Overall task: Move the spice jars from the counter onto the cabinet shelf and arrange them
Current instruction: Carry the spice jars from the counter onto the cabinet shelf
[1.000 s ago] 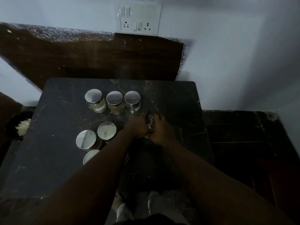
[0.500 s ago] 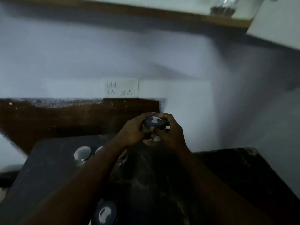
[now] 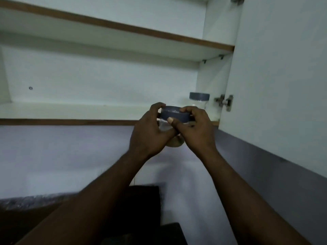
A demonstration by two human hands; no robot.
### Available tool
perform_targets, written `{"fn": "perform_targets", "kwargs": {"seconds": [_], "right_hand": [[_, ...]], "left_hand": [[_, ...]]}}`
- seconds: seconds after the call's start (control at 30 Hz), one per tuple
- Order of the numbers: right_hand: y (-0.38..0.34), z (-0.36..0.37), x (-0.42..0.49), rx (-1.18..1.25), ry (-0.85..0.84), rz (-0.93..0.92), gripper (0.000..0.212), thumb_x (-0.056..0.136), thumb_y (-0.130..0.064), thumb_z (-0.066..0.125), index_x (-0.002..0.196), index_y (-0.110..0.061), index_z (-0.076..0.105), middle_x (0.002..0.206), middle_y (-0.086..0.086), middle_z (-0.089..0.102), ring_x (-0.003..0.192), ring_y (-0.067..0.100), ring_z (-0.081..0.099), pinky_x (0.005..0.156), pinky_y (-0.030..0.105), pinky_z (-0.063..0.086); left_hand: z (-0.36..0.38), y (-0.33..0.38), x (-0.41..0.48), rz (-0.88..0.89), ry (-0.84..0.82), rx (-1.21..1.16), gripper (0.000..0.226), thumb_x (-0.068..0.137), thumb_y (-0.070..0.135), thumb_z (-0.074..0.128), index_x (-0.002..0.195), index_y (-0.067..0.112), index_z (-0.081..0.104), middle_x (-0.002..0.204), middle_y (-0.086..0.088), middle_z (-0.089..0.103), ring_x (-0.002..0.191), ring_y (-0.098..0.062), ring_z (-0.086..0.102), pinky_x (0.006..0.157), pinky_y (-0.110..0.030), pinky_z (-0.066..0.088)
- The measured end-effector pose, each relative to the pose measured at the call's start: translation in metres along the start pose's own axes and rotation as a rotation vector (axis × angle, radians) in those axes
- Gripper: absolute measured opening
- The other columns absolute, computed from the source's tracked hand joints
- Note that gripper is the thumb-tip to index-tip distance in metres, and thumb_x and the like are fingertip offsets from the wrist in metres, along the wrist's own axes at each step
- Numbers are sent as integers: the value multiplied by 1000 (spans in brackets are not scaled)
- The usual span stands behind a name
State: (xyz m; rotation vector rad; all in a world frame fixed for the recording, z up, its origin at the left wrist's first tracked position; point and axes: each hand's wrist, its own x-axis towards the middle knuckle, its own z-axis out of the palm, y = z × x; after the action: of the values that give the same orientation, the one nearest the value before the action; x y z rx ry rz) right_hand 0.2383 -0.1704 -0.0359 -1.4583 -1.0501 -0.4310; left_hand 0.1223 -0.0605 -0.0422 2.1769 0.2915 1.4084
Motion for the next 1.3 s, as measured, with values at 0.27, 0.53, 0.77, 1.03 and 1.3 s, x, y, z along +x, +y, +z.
{"fn": "perform_targets", "kwargs": {"seconds": [0.27, 0.53, 0.77, 1.03, 1.3], "right_hand": [[-2, -6, 95, -125, -69, -7, 48, 77, -50, 83, 111, -28, 56, 104, -10, 65, 90, 3, 63, 72, 22, 52], [33, 5, 131, -320, -159, -42, 42, 83, -52, 76, 102, -21, 56, 94, -3, 66, 82, 12, 63, 68, 29, 51], [53, 8, 156, -591, -138, -128, 54, 84, -62, 72, 117, -20, 67, 114, 1, 49, 87, 13, 50, 71, 28, 39], [63, 15, 166, -690, -137, -114, 47, 91, -51, 69, 122, -15, 64, 118, 6, 61, 96, 21, 62, 79, 34, 49], [59, 23, 142, -633, -36, -146, 67, 90, -46, 69, 148, -21, 45, 151, 2, 44, 123, 24, 57, 90, 42, 56]], "left_hand": [[16, 13, 89, -55, 2, 130, 75, 68, 59, 71, 133, 33, 43, 121, 6, 66, 99, -16, 66, 84, -37, 56], [52, -20, 121, -107, -31, 162, 79, 74, 44, 78, 142, 25, 43, 128, -3, 66, 114, -24, 64, 87, -34, 50], [75, -43, 141, -135, -134, 254, 108, 72, 46, 85, 158, 28, 23, 139, -6, 58, 126, -27, 56, 96, -37, 47], [92, -50, 159, -139, -219, 375, 113, 77, 19, 79, 162, 29, 4, 136, -11, 56, 116, -29, 58, 87, -34, 45], [82, -39, 140, -121, -138, 310, 112, 83, 19, 76, 162, 29, -2, 144, -15, 46, 117, -31, 59, 86, -35, 49]]}}
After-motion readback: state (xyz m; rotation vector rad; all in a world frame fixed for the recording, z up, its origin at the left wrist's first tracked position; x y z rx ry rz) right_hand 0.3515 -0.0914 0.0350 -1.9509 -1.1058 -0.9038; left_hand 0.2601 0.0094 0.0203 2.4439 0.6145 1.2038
